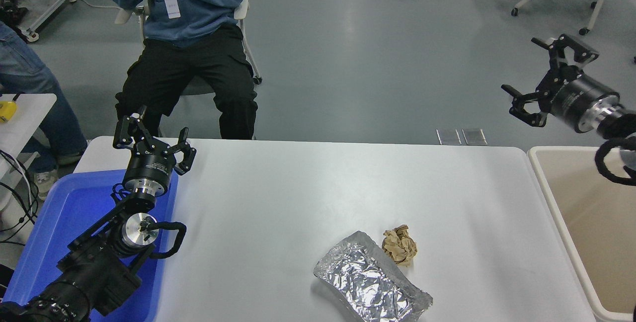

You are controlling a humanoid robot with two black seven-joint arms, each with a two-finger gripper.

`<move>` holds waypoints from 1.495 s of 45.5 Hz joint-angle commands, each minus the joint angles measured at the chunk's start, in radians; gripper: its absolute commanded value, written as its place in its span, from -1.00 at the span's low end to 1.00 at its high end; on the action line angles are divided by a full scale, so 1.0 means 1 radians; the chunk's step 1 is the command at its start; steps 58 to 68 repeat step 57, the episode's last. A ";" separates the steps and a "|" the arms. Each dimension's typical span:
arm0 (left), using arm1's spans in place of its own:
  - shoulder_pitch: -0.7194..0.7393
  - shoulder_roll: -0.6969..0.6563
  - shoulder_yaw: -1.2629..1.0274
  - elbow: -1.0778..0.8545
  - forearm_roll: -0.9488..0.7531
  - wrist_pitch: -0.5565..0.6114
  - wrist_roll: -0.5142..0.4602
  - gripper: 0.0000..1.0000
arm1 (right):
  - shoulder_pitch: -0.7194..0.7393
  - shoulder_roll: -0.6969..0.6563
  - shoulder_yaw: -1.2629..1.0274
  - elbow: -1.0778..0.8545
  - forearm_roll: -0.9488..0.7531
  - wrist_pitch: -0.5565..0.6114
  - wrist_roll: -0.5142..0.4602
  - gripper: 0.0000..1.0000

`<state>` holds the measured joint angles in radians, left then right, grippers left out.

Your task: Dispose of the paper cup in the dustbin

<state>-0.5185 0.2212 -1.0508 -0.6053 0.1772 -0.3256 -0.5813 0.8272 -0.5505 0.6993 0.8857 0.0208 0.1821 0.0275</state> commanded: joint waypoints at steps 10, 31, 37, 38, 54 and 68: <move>0.000 0.000 0.000 -0.001 0.001 -0.001 0.000 1.00 | -0.069 0.250 0.066 -0.001 -0.013 -0.121 0.005 0.98; -0.002 0.000 0.000 -0.001 0.001 0.000 0.000 1.00 | -0.149 0.293 0.154 -0.082 0.005 -0.125 0.006 0.98; 0.000 0.000 0.000 -0.001 0.001 -0.001 0.000 1.00 | -0.168 0.317 0.230 -0.079 0.008 -0.122 0.008 0.98; 0.000 0.000 0.000 -0.001 0.001 -0.001 0.000 1.00 | -0.172 0.325 0.245 -0.077 0.008 -0.121 0.008 0.99; 0.000 0.000 0.000 -0.001 0.001 -0.001 0.000 1.00 | -0.180 0.397 0.286 -0.076 0.008 -0.116 0.040 0.98; 0.000 0.000 0.000 -0.001 0.001 0.000 0.000 1.00 | -0.186 0.402 0.284 -0.076 0.007 -0.115 0.040 0.98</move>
